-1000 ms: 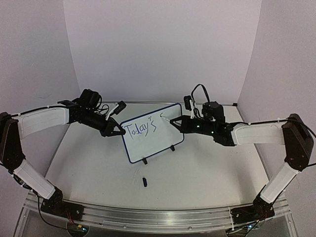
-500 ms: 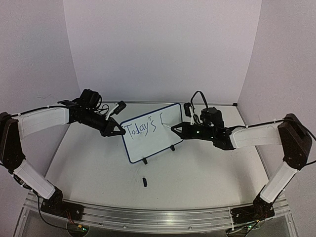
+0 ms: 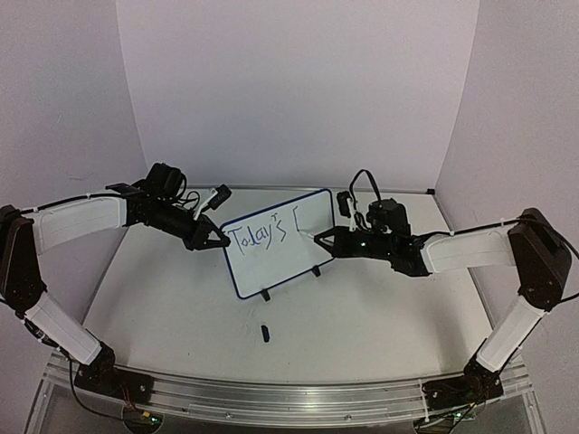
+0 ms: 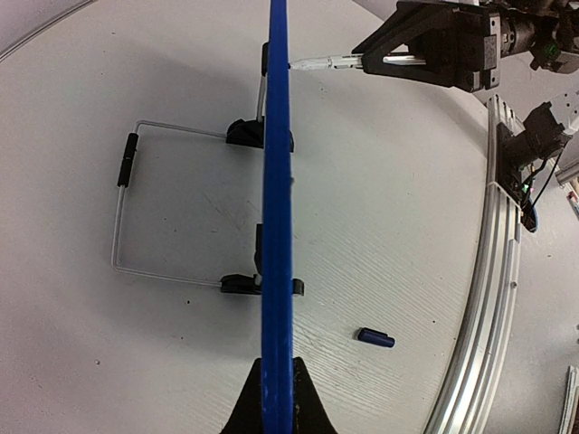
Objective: Write a sentence on the whiteboard
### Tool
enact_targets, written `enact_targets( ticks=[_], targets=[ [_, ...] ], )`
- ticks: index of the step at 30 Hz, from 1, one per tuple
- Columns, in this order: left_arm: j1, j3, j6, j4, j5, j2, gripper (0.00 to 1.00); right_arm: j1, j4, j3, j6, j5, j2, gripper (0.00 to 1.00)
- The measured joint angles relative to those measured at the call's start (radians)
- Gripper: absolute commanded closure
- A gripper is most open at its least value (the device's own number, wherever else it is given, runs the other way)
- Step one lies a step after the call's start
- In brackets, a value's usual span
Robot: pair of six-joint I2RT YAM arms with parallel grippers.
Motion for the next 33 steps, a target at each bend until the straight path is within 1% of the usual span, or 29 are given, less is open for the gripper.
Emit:
enact_targets(
  ticks=[11,19,33],
  targets=[
    [0.000,0.000,0.002,0.000,0.000,0.000,1.00,0.011,-0.015,0.003,0.000,-0.024,-0.005,1.00],
    [0.000,0.000,0.002,0.000,0.000,0.000,1.00,0.011,-0.013,0.008,0.003,-0.023,-0.062,1.00],
    [-0.001,0.000,0.002,0.000,0.000,0.000,1.00,0.011,-0.015,0.052,0.003,-0.027,-0.040,1.00]
  ],
)
